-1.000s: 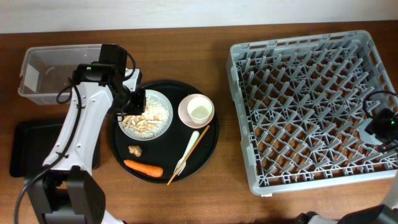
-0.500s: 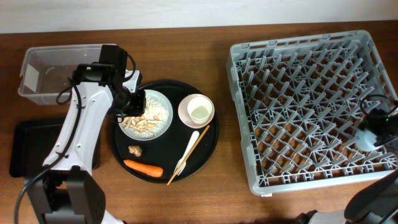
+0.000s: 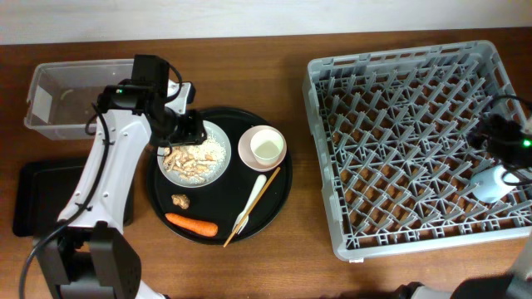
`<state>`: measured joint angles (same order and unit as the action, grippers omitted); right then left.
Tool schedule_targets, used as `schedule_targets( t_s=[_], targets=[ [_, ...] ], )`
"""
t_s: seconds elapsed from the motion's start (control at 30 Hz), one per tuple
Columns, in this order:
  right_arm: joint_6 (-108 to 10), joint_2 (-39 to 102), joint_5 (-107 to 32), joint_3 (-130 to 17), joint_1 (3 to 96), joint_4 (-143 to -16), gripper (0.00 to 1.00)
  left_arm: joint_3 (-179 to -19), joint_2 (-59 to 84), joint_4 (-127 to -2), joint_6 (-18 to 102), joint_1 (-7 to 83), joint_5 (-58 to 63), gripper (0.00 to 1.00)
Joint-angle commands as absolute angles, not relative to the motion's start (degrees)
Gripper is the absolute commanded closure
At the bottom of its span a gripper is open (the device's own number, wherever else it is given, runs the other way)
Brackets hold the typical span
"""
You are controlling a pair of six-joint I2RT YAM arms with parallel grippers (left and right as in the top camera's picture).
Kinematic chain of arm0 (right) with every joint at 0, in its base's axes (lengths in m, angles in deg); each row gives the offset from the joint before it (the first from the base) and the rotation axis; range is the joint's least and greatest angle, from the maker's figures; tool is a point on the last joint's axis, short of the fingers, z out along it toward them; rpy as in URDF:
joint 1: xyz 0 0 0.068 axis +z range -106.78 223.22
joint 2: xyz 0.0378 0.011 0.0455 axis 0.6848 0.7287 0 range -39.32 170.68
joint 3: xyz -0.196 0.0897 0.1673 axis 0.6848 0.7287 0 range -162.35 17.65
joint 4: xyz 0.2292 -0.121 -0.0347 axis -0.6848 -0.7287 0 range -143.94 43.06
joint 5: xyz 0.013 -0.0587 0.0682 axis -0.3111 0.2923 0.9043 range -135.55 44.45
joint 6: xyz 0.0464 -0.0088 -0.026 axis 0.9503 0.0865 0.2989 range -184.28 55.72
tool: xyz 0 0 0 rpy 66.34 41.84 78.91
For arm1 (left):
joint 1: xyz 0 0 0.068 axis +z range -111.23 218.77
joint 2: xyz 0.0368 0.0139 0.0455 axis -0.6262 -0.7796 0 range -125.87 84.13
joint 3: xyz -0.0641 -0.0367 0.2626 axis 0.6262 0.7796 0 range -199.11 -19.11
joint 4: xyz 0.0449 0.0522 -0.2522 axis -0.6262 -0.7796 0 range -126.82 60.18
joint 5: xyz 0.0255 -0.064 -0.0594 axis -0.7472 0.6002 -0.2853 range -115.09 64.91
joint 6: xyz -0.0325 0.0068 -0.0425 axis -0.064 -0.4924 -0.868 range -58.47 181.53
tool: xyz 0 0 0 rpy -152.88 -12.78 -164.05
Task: Sort waste into correct bins and load items into the dishwasher rack
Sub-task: 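Carry the blue cup with the right gripper and place it in the rack's right side, then grasp the pink-white cup with the left gripper and lift it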
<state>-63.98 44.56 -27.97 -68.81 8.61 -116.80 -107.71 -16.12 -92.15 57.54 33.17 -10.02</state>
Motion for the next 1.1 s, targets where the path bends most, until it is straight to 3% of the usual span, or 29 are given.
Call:
schedule_targets(
  t_s=[0.0, 0.23, 0.43, 0.53, 0.6, 0.7, 0.9, 1.07],
  targets=[
    [-67.1, 40.3, -24.8, -70.0, 16.6, -118.0, 0.01, -108.1, -16.3, -90.7, 57.7, 30.1, -5.7, 0.47],
    [-69.7, 40.2, -24.8, -69.9, 30.1, -121.6, 0.01, -108.1, -20.3, -85.3, 57.6, 21.9, -5.8, 0.46],
    [-69.8, 40.2, -25.4, -69.8, 33.2, -122.0, 0.01, -108.1, -27.8, -80.7, 57.0, 17.8, -6.0, 0.48],
    [-69.9, 40.2, -25.5, -69.7, 33.2, -122.6, 0.02, -108.1, -30.4, -79.6, 56.8, 17.4, -6.0, 0.64],
    [-69.9, 40.2, -26.3, -69.7, 33.2, -122.9, 0.01, -108.1, -31.0, -79.6, 56.8, 17.4, -6.0, 0.86],
    [-69.9, 40.2, -28.4, -69.7, 33.2, -123.4, 0.01, -108.1, -30.9, -79.6, 56.8, 17.5, -7.4, 0.99],
    [-69.9, 40.2, -28.4, -69.7, 33.2, -123.2, 0.01, -110.1, -27.6, -83.3, 56.8, 19.8, -12.4, 0.99],
    [-70.1, 40.3, -28.4, -69.7, 33.2, -123.2, 0.01, -112.7, -21.6, -84.9, 56.8, 23.6, -3.9, 1.0]
  ],
)
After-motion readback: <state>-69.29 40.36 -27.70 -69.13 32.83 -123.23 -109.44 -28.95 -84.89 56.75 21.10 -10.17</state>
